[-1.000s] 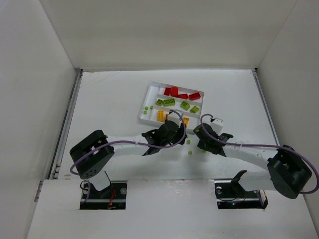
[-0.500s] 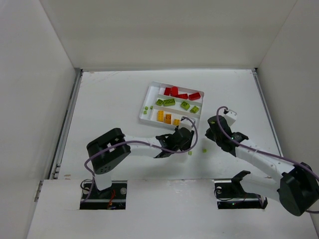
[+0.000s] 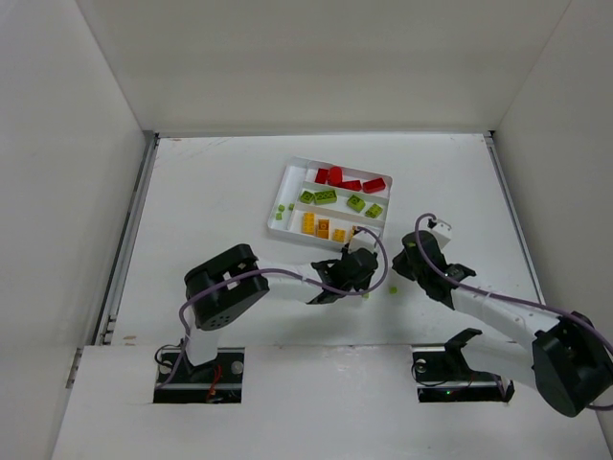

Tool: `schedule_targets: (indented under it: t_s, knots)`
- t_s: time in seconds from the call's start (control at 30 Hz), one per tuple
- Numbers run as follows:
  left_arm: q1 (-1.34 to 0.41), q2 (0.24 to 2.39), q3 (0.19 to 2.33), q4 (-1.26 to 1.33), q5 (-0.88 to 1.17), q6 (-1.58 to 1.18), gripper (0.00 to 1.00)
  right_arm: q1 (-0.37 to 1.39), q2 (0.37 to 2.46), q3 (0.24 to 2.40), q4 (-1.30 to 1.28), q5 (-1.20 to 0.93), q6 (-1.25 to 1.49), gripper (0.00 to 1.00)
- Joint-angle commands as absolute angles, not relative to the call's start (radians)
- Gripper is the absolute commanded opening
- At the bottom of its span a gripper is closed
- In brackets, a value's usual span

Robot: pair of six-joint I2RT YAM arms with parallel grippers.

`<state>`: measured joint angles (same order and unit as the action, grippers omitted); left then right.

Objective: Sort the legos into containers by color

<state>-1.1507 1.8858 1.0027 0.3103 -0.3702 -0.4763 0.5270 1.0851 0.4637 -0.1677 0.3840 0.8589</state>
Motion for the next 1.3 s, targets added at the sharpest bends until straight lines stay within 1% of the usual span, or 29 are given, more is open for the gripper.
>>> schedule_targets:
  t_s: [0.0,0.07,0.23,0.4,0.77,0.83,0.87,0.97,1.07,1.13,1.27]
  knots:
    - [-1.153,1.901,1.049,0.331,-0.387,-0.48,0.32,0.519,1.057,0.453,-0.087,0.362,0.851,0.2]
    - [-1.151,1.911,1.055,0.341,-0.387,-0.479,0.31,0.522,1.058,0.443,-0.078,0.357,0.854,0.2]
    - [-1.151,1.922,1.06,0.336,-0.396,-0.477,0.18,0.522,1.049,0.433,-0.066,0.348,0.856,0.2]
    - [-1.151,1.918,1.039,0.344,-0.411,-0.485,0.11,0.524,1.049,0.428,-0.057,0.347,0.856,0.2]
    - [-1.17,1.738,0.891,0.365,-0.44,-0.488,0.1,0.524,1.054,0.429,-0.051,0.347,0.856,0.2]
    - [-1.168,1.721,0.874,0.365,-0.44,-0.497,0.12,0.525,1.063,0.434,-0.048,0.348,0.854,0.2]
    - [-1.168,1.718,0.873,0.365,-0.437,-0.505,0.14,0.527,1.066,0.437,-0.048,0.348,0.853,0.2]
    - [-1.173,1.726,0.89,0.374,-0.425,-0.509,0.3,0.527,1.066,0.44,-0.048,0.351,0.85,0.2]
    - [-1.197,1.747,0.929,0.376,-0.416,-0.509,0.41,0.524,1.054,0.44,-0.048,0.351,0.848,0.2]
    - [-1.211,1.772,0.957,0.379,-0.417,-0.503,0.43,0.518,1.051,0.442,-0.048,0.351,0.848,0.2]
    - [-1.216,1.825,0.995,0.379,-0.42,-0.505,0.43,0.51,1.049,0.44,-0.044,0.347,0.848,0.2]
